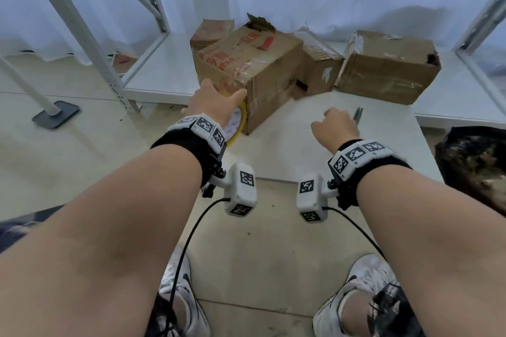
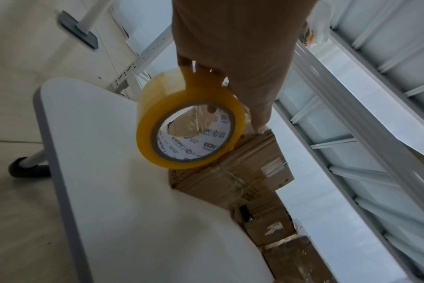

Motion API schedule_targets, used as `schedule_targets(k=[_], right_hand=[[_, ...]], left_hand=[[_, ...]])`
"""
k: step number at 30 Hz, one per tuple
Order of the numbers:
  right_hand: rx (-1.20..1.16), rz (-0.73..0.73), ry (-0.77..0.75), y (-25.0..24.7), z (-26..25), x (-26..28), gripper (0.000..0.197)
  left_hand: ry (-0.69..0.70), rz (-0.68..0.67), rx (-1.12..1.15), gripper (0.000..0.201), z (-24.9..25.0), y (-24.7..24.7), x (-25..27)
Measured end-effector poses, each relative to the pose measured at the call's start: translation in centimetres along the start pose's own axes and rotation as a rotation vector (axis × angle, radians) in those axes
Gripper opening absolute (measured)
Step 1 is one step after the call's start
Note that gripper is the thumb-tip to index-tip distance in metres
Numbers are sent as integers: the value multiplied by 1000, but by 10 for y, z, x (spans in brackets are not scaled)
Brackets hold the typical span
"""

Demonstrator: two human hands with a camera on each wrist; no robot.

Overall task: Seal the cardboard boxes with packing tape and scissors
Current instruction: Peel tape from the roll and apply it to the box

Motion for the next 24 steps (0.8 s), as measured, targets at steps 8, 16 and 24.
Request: schedule_targets(k=[8, 16, 24], right_hand=[[18, -144, 104, 25, 36, 9, 46], [136, -15, 143, 33, 49, 5, 36], [-160, -32, 138, 27, 35, 6, 50]], left_hand=[[-6, 76, -260, 60, 7, 10, 16], [50, 113, -228, 54, -1, 8, 13], [163, -77, -9, 55, -3, -3, 9]])
Point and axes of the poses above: each hand's wrist, its own x-axis away from the middle knuckle, its own y-axis out of the palm, z = x × y, the point moved 3 cm from there along -x, towards the middle knuckle, and after that the axes turned 10 degrees about x, right-handed, at the moved point
